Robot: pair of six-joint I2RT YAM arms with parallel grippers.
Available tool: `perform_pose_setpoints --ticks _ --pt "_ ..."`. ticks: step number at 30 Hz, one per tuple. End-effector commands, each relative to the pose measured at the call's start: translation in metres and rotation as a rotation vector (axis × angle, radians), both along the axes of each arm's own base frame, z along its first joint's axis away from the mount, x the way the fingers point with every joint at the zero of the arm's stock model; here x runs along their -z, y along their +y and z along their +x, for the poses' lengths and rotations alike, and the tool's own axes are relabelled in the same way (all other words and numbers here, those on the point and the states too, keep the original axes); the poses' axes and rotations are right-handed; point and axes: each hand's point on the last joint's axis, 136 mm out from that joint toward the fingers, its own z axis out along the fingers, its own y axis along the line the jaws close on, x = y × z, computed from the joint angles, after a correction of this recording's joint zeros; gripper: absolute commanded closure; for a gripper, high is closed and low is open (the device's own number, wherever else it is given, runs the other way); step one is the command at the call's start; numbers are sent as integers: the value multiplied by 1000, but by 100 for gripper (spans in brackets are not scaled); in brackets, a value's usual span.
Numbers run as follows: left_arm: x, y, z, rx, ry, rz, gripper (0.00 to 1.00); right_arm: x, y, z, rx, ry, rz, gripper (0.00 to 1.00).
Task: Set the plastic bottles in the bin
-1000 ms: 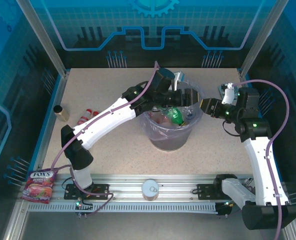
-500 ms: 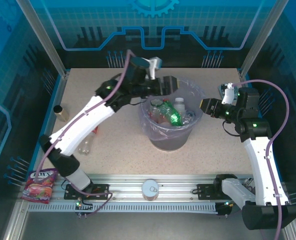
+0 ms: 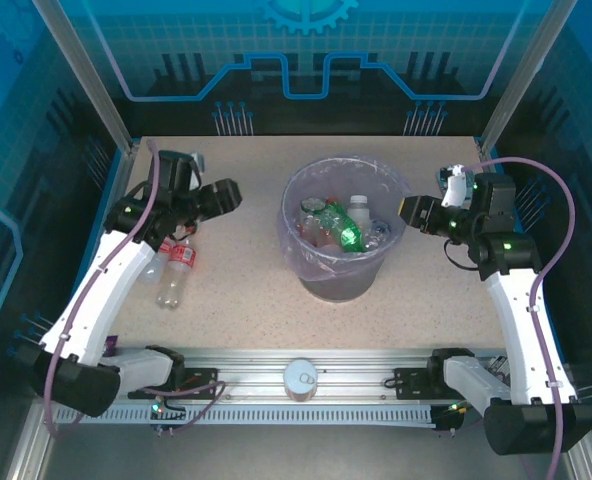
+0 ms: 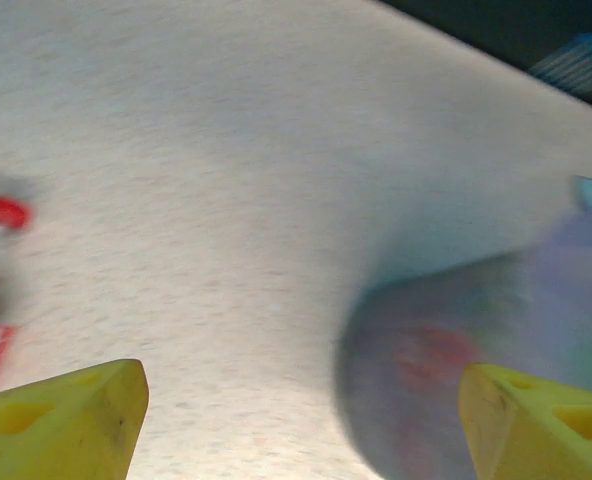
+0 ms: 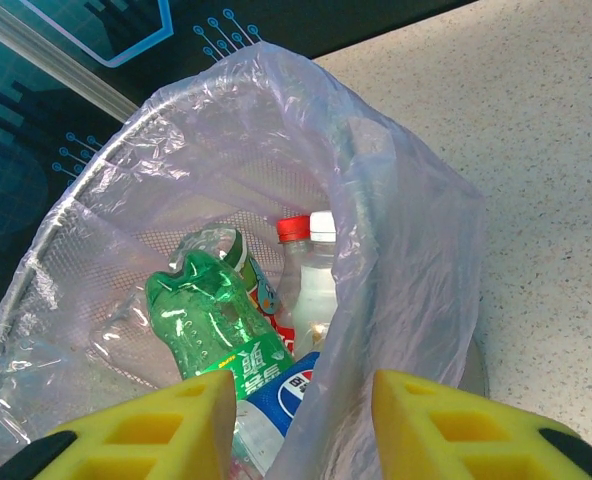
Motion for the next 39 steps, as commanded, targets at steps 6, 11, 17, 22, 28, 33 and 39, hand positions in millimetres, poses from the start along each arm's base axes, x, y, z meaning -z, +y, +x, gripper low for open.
perform_pose_setpoints --ticks 6,11,17,22,28,33,39 --pt "109 81 -1 -152 216 167 18 -3 -1 1 -13 -21 -2 58" --pt "144 100 6 -181 303 254 15 -3 -2 0 -8 -22 -10 58" --pt "179 106 10 -186 386 206 7 -2 -4 -1 -3 -17 -25 57" --pt "202 97 6 -168 441 155 6 -2 -4 -1 -1 -17 -26 57" --pt "215 80 -6 -143 466 98 8 -1 -4 1 -2 -16 -22 57" --pt "226 62 -18 -91 505 135 8 -1 -3 2 -3 -17 -18 57" --pt "247 55 -27 -79 563 151 11 -1 -4 2 -2 -16 -19 58"
